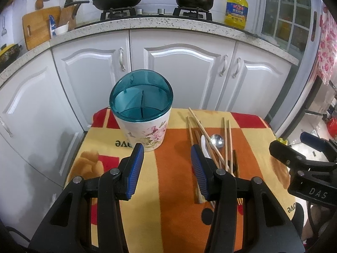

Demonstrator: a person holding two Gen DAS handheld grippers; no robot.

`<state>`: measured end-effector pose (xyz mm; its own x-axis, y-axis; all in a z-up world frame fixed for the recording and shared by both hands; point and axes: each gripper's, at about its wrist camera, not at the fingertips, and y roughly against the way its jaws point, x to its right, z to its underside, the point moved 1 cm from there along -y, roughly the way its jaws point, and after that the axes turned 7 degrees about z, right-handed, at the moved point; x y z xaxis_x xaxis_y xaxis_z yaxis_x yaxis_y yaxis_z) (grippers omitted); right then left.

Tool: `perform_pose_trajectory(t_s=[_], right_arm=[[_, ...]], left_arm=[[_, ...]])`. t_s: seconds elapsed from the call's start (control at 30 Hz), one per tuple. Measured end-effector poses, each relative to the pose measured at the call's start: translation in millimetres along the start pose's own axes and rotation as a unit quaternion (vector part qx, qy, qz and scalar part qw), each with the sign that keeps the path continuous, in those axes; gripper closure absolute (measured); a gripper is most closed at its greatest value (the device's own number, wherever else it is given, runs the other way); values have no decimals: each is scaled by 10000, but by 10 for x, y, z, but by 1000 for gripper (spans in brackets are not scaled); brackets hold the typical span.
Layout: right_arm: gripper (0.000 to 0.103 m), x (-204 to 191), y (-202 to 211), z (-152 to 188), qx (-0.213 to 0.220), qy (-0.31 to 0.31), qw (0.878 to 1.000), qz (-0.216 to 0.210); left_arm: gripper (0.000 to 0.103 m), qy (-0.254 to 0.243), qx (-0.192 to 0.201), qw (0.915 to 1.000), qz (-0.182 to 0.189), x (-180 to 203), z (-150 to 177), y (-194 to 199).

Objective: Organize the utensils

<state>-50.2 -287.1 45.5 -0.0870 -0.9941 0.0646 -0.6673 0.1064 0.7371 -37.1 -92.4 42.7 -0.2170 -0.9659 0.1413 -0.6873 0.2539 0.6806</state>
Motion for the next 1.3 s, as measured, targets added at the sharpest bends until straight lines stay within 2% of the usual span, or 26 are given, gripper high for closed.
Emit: perform_pose_trajectory(t_s=[0.3, 0.53, 0.63, 0.7, 0.77, 0.9, 0.97, 1.13, 1.2, 1.3], right_arm=[[7, 27, -62, 5, -74, -21, 10000, -32], [7, 122, -187, 15, -163, -88, 9998, 1], [7, 198, -333, 36, -301, -196, 9991, -243], [7, 221, -471, 53, -425, -138, 9984, -342], [18, 234, -589, 65, -506, -64, 9980, -372], [30, 332, -886, 41, -750, -242, 9942, -734], [44, 390, -1038, 16, -879, -388, 9915, -877], [54, 479, -1418, -50, -1185, -645, 9835, -1206], [56, 479, -1555, -111, -1232, -625, 9828, -1221], [65, 473, -1749, -210, -1320, -589, 9823, -1194]], left_arm=[[57, 53, -115, 9998, 150, 11, 10, -64], [57, 178, -355, 9980, 496, 12, 47, -176], [49, 204, -501, 9962, 677, 40, 68, -258], [48, 198, -616, 9946, 809, 74, 75, -338], [47, 202, -762, 9922, 969, 108, 80, -458], [46, 272, -1079, 9873, 1130, 149, 59, -758], [46, 242, -1151, 9866, 1133, 187, 43, -896], [47, -81, -1222, 9881, 927, 337, -46, -1194], [47, -169, -1238, 9890, 797, 362, -88, -1303], [47, -228, -1327, 9886, 682, 380, -148, -1489]])
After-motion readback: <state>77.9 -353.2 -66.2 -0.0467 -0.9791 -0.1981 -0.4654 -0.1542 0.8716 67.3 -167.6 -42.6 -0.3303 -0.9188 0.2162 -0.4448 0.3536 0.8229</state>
